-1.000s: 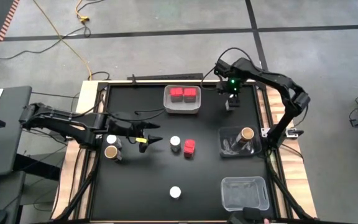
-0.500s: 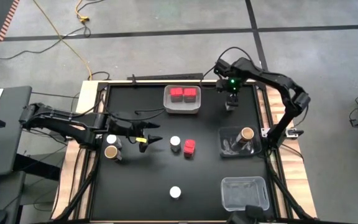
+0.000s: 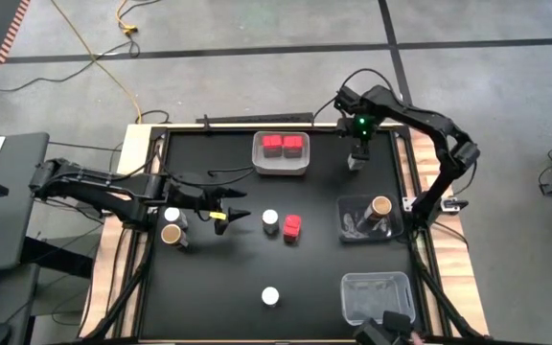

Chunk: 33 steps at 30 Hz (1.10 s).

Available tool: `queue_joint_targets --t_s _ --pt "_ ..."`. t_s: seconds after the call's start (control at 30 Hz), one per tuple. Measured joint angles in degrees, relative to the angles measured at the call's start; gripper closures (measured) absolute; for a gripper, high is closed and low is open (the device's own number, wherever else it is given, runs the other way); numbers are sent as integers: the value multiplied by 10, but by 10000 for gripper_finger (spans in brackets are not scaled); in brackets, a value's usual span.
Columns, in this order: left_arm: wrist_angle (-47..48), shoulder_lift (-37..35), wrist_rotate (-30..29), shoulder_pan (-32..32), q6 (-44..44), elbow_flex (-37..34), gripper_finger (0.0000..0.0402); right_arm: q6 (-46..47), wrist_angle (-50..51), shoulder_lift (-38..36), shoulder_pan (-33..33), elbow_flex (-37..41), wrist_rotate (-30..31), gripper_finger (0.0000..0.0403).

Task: Sort spices by type
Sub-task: Put the top right white seasoning bottle into the transparent bin

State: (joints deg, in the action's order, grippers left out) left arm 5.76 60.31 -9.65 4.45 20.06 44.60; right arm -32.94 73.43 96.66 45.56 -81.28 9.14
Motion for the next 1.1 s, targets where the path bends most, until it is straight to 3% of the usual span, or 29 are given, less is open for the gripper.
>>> queue_joint_targets --t_s 0.23,0.63,1.1 --pt "0 0 0 0 1 0 111 38 -18 0 3 0 -1 18" --pt "-1 0 -5 0 5 0 111 -86 4 -1 -13 53 -9 23" --pt "0 1 -18 0 6 0 111 -80 -19 1 -18 38 -1 23"
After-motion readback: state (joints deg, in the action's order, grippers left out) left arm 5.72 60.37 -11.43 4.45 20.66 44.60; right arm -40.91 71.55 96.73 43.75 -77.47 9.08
